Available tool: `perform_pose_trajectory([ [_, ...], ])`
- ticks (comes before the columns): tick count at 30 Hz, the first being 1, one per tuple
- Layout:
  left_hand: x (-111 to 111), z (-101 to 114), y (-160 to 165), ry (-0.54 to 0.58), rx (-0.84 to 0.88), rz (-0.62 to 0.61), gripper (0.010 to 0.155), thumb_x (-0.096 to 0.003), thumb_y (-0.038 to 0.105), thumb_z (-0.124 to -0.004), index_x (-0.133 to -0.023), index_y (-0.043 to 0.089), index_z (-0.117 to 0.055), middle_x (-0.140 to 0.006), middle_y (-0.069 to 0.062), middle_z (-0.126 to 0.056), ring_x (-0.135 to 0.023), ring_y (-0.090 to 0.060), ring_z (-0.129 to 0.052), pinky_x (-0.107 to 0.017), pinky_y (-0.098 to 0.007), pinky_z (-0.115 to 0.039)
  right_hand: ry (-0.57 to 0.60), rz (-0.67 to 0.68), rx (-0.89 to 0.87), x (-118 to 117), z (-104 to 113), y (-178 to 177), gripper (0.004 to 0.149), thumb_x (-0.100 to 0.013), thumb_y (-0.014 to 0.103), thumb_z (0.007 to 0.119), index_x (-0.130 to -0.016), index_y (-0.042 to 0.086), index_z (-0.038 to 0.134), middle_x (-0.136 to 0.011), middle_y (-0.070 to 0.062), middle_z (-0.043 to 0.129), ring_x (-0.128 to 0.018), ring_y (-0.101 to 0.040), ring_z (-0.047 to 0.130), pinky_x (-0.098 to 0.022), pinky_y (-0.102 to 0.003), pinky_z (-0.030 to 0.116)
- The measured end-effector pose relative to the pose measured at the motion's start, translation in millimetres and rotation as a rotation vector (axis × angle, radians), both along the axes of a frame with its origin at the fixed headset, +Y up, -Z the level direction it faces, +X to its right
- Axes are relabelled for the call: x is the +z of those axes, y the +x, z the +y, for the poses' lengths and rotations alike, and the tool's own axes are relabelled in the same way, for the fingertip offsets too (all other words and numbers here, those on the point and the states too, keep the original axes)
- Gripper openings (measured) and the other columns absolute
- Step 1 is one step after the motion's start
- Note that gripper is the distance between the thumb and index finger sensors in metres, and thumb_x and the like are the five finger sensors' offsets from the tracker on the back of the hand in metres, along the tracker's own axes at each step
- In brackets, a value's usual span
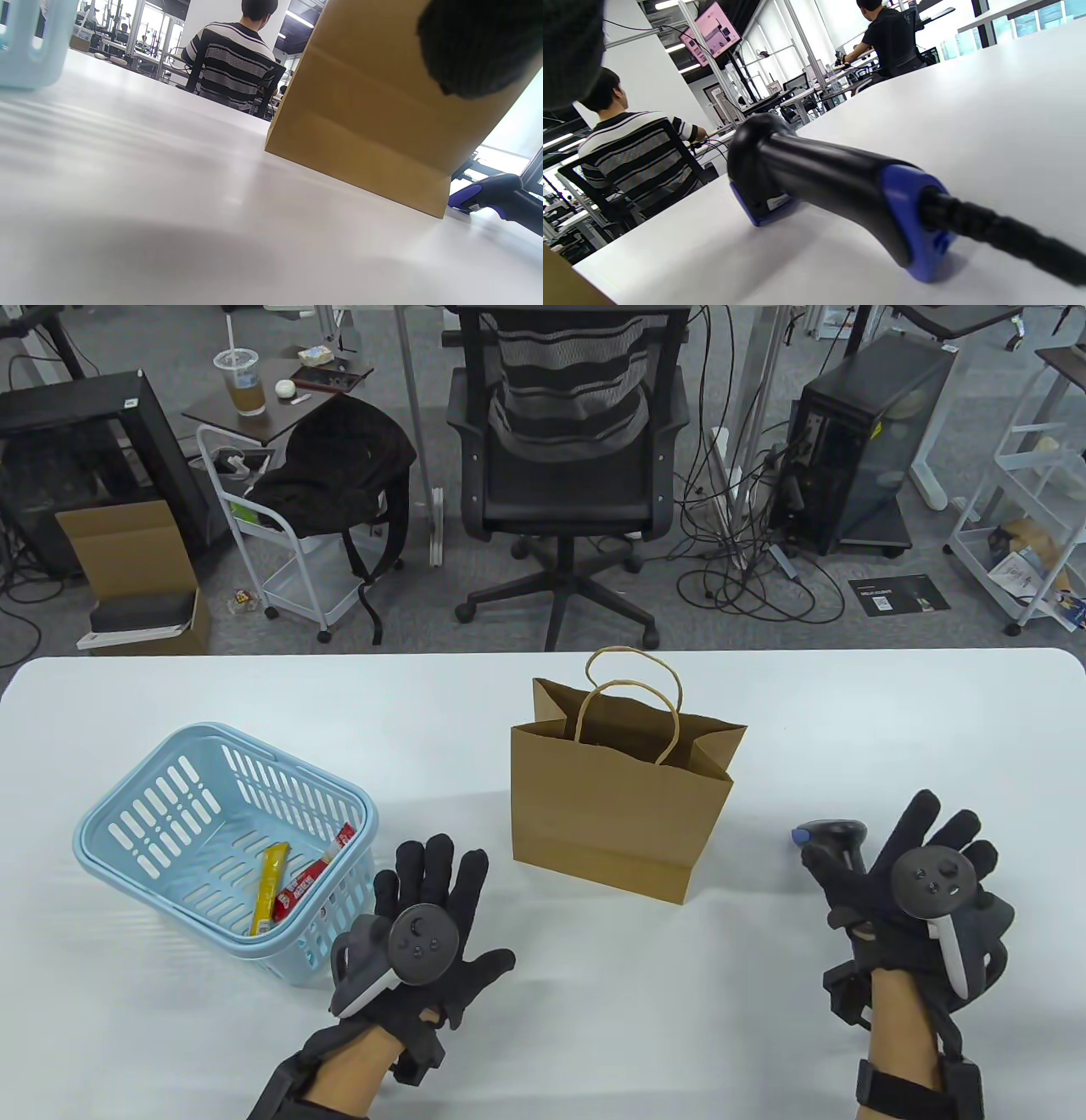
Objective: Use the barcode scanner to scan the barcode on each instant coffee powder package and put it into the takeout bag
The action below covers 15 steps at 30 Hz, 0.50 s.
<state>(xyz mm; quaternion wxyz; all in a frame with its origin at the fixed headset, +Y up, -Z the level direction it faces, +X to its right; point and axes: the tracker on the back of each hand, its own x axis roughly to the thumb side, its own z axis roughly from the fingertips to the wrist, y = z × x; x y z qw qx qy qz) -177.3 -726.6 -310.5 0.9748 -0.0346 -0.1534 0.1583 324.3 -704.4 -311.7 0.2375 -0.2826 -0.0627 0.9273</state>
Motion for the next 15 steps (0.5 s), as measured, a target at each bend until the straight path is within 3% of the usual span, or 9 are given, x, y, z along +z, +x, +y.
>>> perform_pose_trajectory([
  [6, 0, -1, 0, 0.007, 0.005, -0.005, 0.102, -0.0398, 0.074, -0.071, -0.105, 0.041, 0.001, -0.114, 0.002, 0.012, -0.102, -0.03, 0.018, -0.072, -0.054, 0.003, -0.057, 0.002, 0.023, -13, -14, -4, 0.128, -0.038, 0.086, 0.085, -0.114, 0.028, -0.002, -0.117, -0.02, -0.015, -0.108, -0.052, -0.003, -0.081, -0.068, 0.021],
  [11, -1, -1, 0, -0.005, 0.0, -0.001, 0.101, -0.0398, 0.073, -0.071, -0.106, 0.042, -0.001, -0.115, 0.002, 0.01, -0.103, -0.029, 0.017, -0.072, -0.054, 0.003, -0.013, -0.054, -0.027, -18, -13, -6, 0.129, -0.039, 0.084, 0.086, -0.114, 0.023, 0.0, -0.117, -0.022, -0.012, -0.108, -0.054, -0.003, -0.08, -0.069, 0.021],
  [15, -3, -2, -1, -0.027, 0.005, 0.003, 0.101, -0.0399, 0.073, -0.072, -0.106, 0.042, -0.001, -0.115, 0.002, 0.01, -0.103, -0.029, 0.018, -0.072, -0.054, 0.003, -0.198, -0.069, -0.055, -38, -18, 4, 0.13, -0.039, 0.082, 0.088, -0.114, 0.022, -0.001, -0.116, -0.019, -0.016, -0.106, -0.052, -0.007, -0.08, -0.069, 0.019],
])
